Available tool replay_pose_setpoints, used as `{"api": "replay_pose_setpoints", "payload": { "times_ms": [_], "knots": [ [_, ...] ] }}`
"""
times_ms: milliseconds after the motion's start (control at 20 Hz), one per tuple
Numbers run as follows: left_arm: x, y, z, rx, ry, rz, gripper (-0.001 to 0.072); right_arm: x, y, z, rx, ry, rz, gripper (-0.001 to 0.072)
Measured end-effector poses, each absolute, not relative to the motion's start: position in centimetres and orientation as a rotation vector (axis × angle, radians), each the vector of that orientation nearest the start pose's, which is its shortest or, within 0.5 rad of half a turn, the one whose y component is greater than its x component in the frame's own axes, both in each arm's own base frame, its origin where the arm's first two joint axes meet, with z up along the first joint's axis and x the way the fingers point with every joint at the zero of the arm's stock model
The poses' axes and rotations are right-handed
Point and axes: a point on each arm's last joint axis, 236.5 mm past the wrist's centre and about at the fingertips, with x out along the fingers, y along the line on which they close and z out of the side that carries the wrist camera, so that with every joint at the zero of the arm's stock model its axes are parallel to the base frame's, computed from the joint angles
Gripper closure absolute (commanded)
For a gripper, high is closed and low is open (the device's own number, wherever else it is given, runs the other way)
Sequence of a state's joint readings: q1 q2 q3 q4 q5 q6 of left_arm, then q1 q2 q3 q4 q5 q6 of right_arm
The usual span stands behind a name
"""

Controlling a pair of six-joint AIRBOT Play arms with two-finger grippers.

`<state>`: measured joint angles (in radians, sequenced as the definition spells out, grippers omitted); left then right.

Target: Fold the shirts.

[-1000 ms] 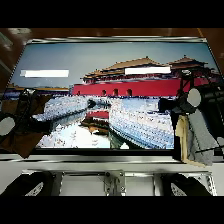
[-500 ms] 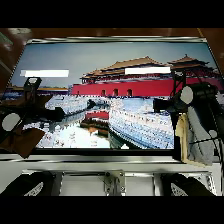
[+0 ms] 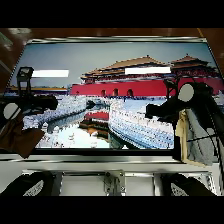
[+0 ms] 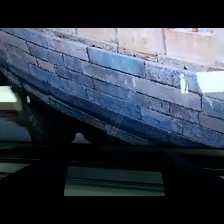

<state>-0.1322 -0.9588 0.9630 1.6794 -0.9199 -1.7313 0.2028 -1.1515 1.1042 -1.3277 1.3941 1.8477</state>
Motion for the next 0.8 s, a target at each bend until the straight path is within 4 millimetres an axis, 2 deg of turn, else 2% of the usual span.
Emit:
{"api": "replay_pose_setpoints", "payload": {
  "times_ms": [150,250,300,400,600,800],
  "knots": [
    [40.8,5.0,8.0,-0.057,0.916,0.178,0.0010,28.9,13.8,3.5,0.363,1.513,0.190,0.0021],
    [42.6,9.7,7.0,-0.139,0.942,0.267,0.0010,28.7,14.5,3.7,0.402,1.523,0.205,0.0021],
    [43.1,11.4,6.1,-0.179,0.968,0.291,0.0008,28.6,14.7,3.8,0.415,1.526,0.207,0.0021],
    [43.8,14.3,3.7,-0.245,1.024,0.322,0.0008,28.5,15.1,4.0,0.434,1.529,0.212,0.0021],
    [43.6,18.4,-0.7,-0.316,1.117,0.377,0.0008,28.6,14.9,3.9,0.440,1.531,0.197,0.0021],
    [42.7,21.9,-2.4,-0.275,1.149,0.439,0.0001,29.0,14.0,3.5,0.424,1.518,0.149,0.0021]
  ]
}}
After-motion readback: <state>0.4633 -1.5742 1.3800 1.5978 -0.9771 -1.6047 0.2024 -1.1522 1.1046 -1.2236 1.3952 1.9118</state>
